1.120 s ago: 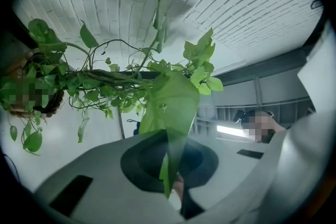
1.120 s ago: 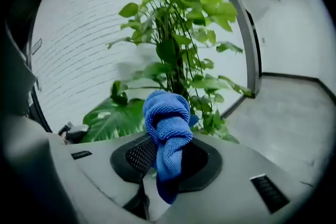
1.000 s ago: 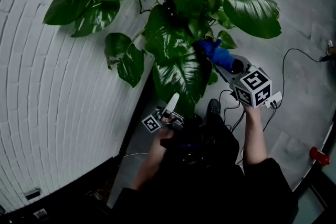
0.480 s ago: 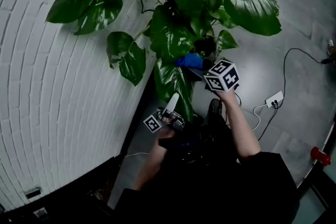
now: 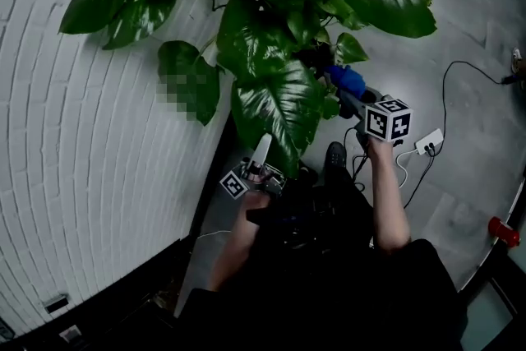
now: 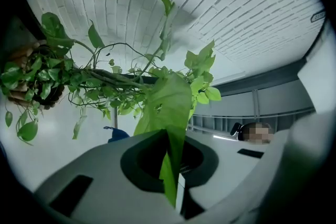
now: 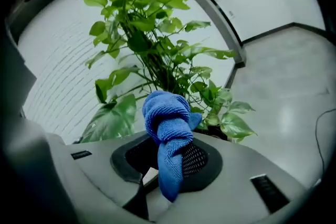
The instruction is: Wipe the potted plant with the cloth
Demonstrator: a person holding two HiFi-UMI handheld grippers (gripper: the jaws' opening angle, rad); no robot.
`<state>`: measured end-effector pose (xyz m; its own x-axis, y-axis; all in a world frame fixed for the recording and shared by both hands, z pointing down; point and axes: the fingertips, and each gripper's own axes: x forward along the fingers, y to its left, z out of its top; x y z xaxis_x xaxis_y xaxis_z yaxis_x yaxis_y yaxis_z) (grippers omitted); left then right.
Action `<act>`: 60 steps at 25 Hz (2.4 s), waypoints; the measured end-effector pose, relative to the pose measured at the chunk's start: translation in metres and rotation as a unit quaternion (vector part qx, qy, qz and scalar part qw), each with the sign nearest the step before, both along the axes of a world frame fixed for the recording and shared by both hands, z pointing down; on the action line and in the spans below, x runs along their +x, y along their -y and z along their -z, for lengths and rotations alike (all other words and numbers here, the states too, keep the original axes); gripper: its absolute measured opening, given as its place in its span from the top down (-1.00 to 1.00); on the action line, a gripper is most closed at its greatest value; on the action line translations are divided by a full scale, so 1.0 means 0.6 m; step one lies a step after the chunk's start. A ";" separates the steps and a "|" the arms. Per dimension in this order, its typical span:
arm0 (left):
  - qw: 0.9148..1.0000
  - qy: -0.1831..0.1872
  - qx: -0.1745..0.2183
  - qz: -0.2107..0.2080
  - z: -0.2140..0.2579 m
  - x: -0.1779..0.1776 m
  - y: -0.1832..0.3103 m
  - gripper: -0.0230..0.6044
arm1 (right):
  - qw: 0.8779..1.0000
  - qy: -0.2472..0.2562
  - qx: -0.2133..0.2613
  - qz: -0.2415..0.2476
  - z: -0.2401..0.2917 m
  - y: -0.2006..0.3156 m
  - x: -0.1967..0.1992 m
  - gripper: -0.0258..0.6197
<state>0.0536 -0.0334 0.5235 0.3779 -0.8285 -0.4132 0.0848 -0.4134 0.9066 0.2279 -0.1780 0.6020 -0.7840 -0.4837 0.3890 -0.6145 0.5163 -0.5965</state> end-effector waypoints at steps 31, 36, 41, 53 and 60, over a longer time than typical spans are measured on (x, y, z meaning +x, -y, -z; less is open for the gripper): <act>0.999 -0.040 -0.004 0.004 0.002 0.030 0.008 0.89 | 0.996 0.088 -0.010 0.004 -0.044 -0.028 -0.047 0.56; 0.999 -0.044 -0.005 0.005 0.002 0.030 0.009 0.89 | 0.990 0.133 0.017 -0.046 0.020 -0.032 0.036 0.56; 0.999 -0.052 -0.008 0.004 -0.001 0.034 0.010 0.89 | 0.958 0.264 0.106 0.048 0.161 -0.104 -0.003 0.56; 0.998 -0.068 -0.001 0.007 0.006 0.044 0.011 0.89 | 0.961 0.255 0.051 0.092 0.071 -0.146 -0.130 0.56; 0.997 -0.074 0.001 0.018 0.004 0.036 0.010 0.88 | 0.981 0.192 0.000 0.032 -0.039 -0.110 -0.087 0.56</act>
<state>0.0753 -0.0394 0.5211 0.2821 -0.8396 -0.4641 0.2034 -0.4204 0.8842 0.1760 -0.1120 0.6251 -0.9013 -0.4292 0.0591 -0.3113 0.5468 -0.7772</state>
